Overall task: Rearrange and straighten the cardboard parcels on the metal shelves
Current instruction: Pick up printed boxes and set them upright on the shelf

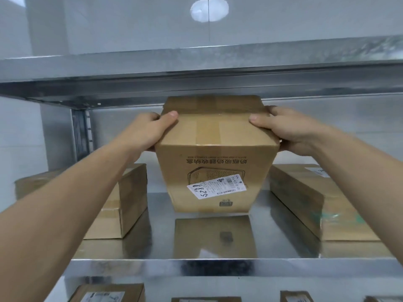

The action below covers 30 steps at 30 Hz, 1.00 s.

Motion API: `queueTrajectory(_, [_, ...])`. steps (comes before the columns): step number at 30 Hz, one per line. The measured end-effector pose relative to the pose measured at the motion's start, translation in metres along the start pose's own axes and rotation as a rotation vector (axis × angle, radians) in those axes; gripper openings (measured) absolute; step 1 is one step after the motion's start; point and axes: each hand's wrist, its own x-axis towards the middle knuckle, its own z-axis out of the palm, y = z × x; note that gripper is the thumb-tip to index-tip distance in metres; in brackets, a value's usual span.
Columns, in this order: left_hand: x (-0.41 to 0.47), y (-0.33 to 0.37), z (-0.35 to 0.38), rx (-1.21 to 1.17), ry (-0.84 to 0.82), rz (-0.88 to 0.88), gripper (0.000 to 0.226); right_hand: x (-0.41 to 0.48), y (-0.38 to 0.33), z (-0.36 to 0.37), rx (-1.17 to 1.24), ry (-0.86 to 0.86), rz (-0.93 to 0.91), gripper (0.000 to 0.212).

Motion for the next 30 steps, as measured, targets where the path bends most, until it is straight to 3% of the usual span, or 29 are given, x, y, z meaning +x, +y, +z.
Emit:
queueTrajectory(3, [-0.013, -0.017, 0.007, 0.043, 0.054, 0.047, 0.045, -0.007, 0.014, 0.007, 0.155, 0.039, -0.038, 0.038])
queueTrajectory(7, [-0.037, -0.04, 0.018, -0.063, 0.074, -0.028, 0.038, -0.019, 0.035, 0.02, 0.342, 0.105, -0.033, 0.036])
queueTrajectory(14, [-0.075, -0.076, 0.038, -0.506, 0.06, -0.179, 0.05, -0.041, 0.074, 0.044, 0.59, 0.133, 0.09, 0.044])
queueTrajectory(19, [-0.088, -0.098, 0.045, -0.608, 0.111, -0.203, 0.036, -0.051, 0.109, 0.059, 0.63, 0.162, 0.148, 0.055])
queueTrajectory(25, [-0.103, -0.121, 0.051, -0.63, 0.134, -0.331, 0.039, -0.059, 0.132, 0.068, 0.61, 0.146, 0.121, 0.056])
queueTrajectory(30, [-0.096, -0.12, 0.04, -0.577, 0.028, -0.399, 0.044, -0.053, 0.139, 0.064, 0.441, 0.171, 0.079, 0.04])
